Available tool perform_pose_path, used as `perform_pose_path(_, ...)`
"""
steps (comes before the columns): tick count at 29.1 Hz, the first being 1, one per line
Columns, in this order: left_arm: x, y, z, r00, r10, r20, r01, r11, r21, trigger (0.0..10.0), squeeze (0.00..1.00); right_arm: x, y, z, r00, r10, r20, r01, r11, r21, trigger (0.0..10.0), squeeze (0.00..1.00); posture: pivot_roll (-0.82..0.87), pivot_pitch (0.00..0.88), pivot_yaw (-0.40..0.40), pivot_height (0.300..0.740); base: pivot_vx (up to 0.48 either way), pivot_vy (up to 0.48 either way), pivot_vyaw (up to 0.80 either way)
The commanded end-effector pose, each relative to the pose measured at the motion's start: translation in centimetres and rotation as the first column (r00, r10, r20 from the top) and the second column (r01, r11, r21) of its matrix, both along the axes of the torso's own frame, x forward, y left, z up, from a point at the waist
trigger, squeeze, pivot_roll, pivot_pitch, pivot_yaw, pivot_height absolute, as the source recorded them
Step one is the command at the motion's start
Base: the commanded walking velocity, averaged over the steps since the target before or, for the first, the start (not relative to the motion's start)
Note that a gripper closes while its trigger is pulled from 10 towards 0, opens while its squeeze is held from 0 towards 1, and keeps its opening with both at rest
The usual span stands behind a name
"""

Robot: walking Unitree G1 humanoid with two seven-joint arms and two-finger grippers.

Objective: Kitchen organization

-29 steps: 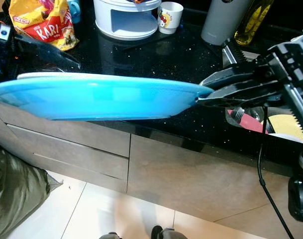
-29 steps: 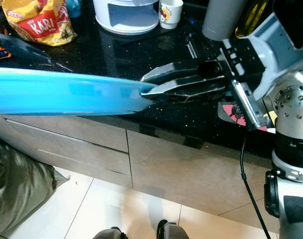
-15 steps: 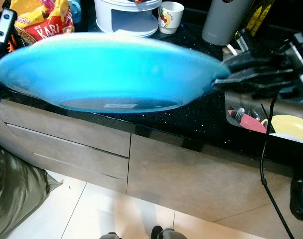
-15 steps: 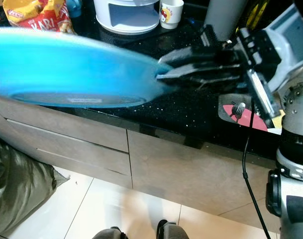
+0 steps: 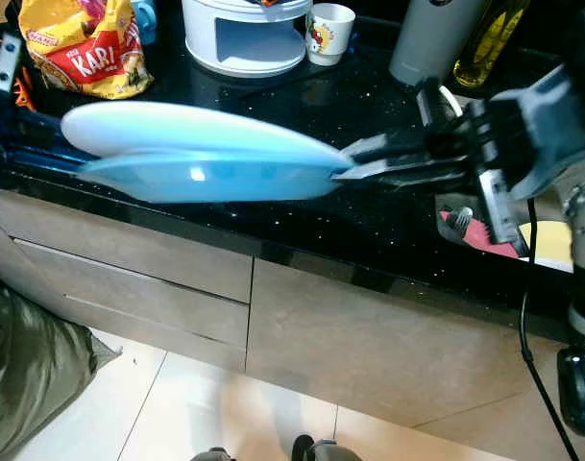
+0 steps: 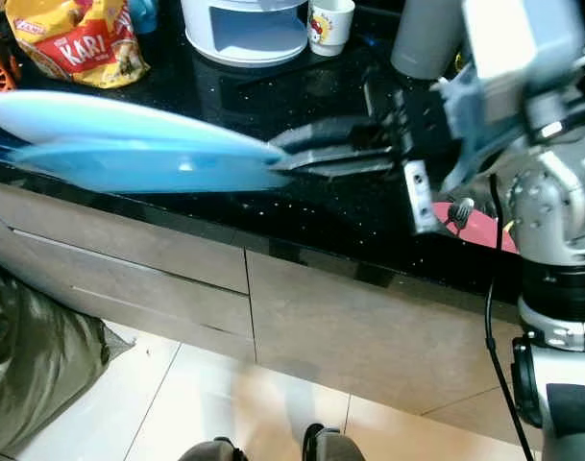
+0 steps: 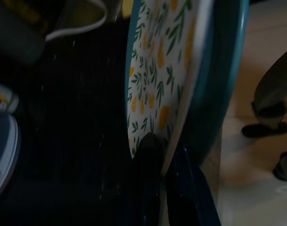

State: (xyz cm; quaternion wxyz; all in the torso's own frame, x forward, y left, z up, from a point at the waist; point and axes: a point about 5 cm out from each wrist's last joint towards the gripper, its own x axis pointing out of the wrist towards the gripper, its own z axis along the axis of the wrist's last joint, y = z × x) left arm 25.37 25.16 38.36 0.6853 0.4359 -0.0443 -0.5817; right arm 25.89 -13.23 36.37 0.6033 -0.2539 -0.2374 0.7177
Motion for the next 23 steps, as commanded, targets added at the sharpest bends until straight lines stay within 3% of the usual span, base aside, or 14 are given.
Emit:
perform_pose_path(1,0.1,1.1,0.6,0.998,0.058,-0.001,-0.058,0.998,0.009,3.8,0.0,-0.5,1.3,-0.7,0.997,0.059,0.042,-0.056,0.996,-0.069,0.0,0.0,0.14,0.144,-0.042,0.74,0.0,0.0,0.0)
perform_pose_path(2,0.6,1.3,0.4,0.997,0.08,0.005,-0.08,0.996,0.027,9.1,0.0,-0.3,1.5,-0.8,0.997,0.05,0.054,-0.046,0.996,-0.08,0.0,0.0,0.14,0.153,-0.045,0.74,0.0,0.0,0.0)
perform_pose_path(3,1.0,1.4,0.1,0.995,0.097,0.008,-0.097,0.994,0.047,10.0,0.0,-0.1,1.6,-1.0,0.997,0.035,0.073,-0.028,0.995,-0.096,0.0,0.0,0.14,0.159,-0.046,0.74,0.0,0.0,0.0)
perform_pose_path(5,1.0,1.4,0.1,0.995,0.097,0.008,-0.097,0.994,0.047,10.0,0.0,-0.1,1.6,-1.0,0.997,0.035,0.073,-0.028,0.995,-0.096,0.0,0.0,0.14,0.159,-0.046,0.74,0.0,0.0,0.0)
perform_pose_path(6,2.3,1.4,-0.3,0.991,0.127,0.051,-0.13,0.989,0.073,10.0,0.0,0.1,1.9,-1.3,0.994,0.007,0.108,0.006,0.993,-0.114,0.0,0.0,0.14,0.186,-0.048,0.74,0.0,0.0,0.0)
perform_pose_path(15,4.7,0.4,-0.2,0.972,0.136,0.192,-0.16,0.98,0.118,10.0,0.0,0.8,2.4,-1.9,0.976,-0.076,0.203,0.106,0.984,-0.144,0.0,0.0,0.13,0.226,-0.044,0.74,0.0,0.0,0.0)
perform_pose_path(19,6.2,-0.1,-0.8,0.948,0.123,0.293,-0.186,0.962,0.201,10.0,0.0,2.1,2.9,-2.8,0.947,-0.156,0.28,0.206,0.966,-0.159,0.0,0.0,0.12,0.255,-0.033,0.74,0.0,0.0,0.0)
perform_pose_path(23,7.2,-0.3,-0.9,0.922,0.124,0.367,-0.212,0.954,0.21,10.0,0.0,3.0,3.3,-3.1,0.922,-0.223,0.318,0.274,0.953,-0.126,0.0,0.0,0.12,0.264,-0.029,0.74,0.0,0.0,0.0)
